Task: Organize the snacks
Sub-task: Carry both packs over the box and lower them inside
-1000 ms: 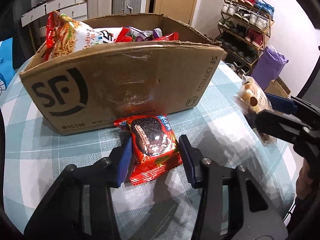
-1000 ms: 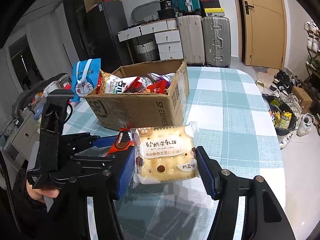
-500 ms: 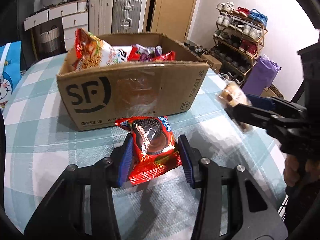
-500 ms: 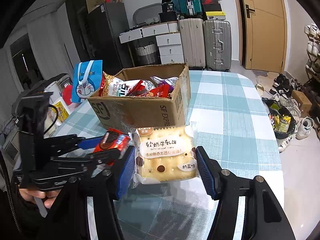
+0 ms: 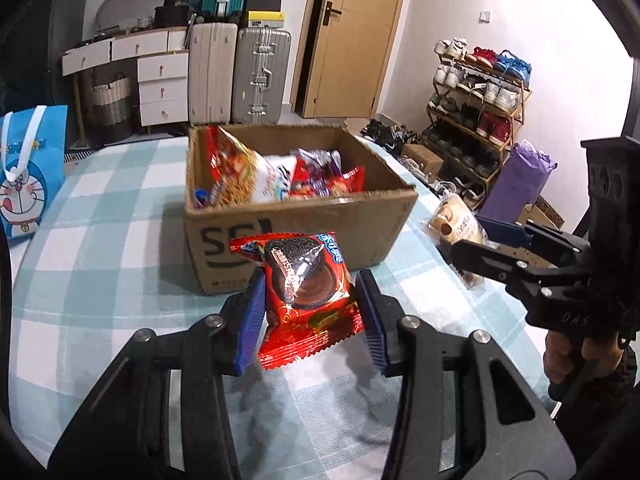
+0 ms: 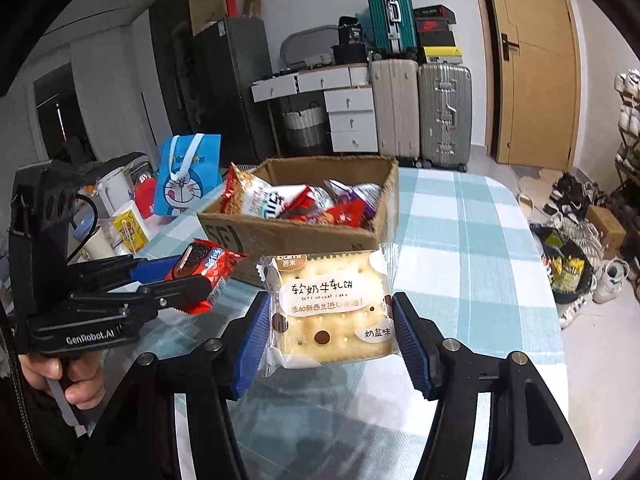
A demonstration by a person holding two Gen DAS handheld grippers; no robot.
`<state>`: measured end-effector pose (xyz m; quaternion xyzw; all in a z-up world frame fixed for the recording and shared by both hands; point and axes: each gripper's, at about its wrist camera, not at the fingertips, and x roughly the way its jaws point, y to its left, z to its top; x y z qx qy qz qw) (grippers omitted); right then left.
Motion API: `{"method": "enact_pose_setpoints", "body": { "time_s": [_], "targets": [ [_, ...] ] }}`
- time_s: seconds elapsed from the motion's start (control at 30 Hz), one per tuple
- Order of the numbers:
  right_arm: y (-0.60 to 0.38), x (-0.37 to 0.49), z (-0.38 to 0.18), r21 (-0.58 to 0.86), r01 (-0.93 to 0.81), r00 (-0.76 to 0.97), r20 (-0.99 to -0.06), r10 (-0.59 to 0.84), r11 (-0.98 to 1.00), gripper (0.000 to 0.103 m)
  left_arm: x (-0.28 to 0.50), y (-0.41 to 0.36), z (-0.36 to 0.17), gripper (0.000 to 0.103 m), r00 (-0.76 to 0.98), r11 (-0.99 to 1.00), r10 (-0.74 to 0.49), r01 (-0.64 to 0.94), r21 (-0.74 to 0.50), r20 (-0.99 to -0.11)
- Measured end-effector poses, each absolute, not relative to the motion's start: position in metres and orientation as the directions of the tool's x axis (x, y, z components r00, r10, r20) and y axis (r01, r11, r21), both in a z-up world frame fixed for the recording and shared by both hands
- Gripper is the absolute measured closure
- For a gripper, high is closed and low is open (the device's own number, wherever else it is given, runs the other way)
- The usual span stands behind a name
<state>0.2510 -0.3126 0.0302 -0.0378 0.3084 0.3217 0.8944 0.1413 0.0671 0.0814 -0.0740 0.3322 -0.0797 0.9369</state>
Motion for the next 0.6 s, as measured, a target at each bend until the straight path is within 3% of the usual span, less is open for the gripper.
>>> {"method": "enact_pose_setpoints", "body": {
  "time_s": [0.6],
  "targets": [
    [-0.284, 0.292, 0.063, 0.213, -0.588, 0.604, -0.526, 0.599, 0.780, 0.042, 0.169, 0.103, 0.143, 0.061, 0.821, 0.981, -0.158, 0.069, -0.180, -0.549]
  ]
}}
